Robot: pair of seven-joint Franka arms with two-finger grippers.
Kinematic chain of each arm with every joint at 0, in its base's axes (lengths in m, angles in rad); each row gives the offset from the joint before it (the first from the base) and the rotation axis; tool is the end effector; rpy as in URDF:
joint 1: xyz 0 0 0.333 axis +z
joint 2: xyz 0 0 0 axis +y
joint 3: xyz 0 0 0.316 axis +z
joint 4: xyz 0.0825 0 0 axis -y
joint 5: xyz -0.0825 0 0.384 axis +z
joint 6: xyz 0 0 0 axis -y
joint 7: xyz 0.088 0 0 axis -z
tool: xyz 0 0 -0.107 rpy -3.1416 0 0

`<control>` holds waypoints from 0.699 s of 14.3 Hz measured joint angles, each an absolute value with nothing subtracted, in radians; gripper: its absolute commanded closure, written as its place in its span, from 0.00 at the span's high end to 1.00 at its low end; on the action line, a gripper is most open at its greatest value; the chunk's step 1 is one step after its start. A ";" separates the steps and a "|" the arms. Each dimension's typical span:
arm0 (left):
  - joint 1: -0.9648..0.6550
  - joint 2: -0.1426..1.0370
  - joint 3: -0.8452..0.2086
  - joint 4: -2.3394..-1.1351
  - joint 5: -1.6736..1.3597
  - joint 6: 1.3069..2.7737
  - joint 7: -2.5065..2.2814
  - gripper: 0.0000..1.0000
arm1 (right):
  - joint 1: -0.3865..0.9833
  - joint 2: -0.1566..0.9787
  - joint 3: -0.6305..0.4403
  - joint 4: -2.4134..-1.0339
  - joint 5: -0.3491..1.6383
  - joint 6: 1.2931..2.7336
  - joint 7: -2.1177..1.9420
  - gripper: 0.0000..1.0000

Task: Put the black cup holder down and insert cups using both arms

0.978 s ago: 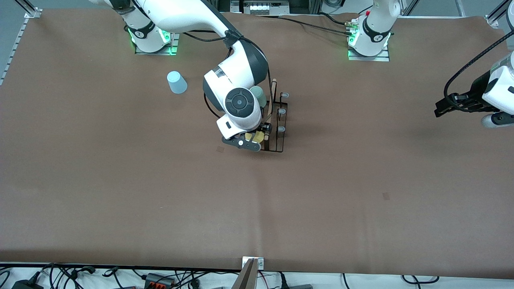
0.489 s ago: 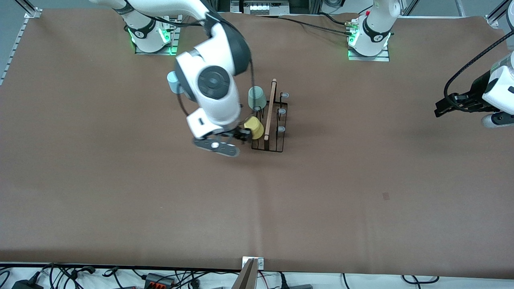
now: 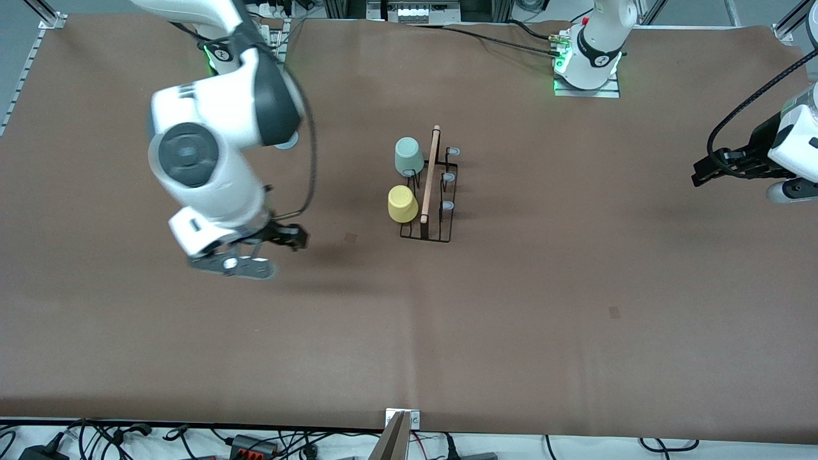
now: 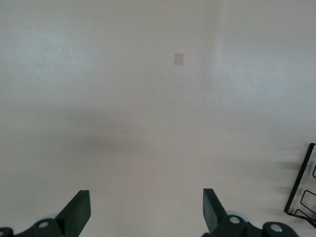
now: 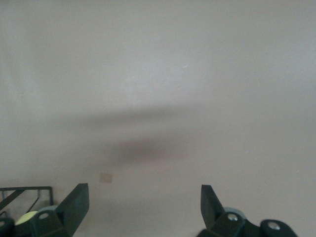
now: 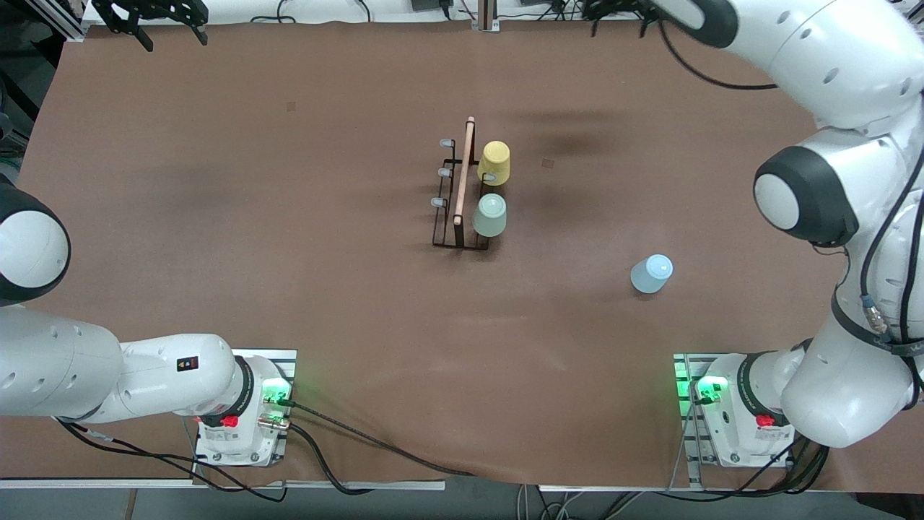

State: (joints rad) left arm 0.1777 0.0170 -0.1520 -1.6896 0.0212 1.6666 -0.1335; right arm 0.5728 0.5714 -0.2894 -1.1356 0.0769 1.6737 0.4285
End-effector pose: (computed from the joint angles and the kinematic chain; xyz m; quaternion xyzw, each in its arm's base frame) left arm 0.5628 0.0172 0.5670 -0.9967 -0.0783 0.0194 0.0103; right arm 0.6656 0.2591 0.4849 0.9977 -0.0552 0.0082 0.0390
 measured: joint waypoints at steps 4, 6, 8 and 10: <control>0.180 0.017 -0.152 -1.690 0.021 1.667 -0.133 1.00 | 0.432 0.508 -0.274 -1.135 0.077 1.663 0.283 1.00; 0.182 0.017 -0.152 -1.690 0.021 1.667 -0.133 1.00 | 0.283 0.469 -0.187 -1.141 0.077 1.658 0.209 1.00; 0.184 0.017 -0.152 -1.690 0.021 1.667 -0.133 1.00 | 0.147 0.425 -0.121 -1.166 0.077 1.647 0.141 1.00; 0.184 0.017 -0.152 -1.690 0.021 1.667 -0.133 1.00 | 0.044 0.377 -0.081 -1.212 0.077 1.644 0.075 1.00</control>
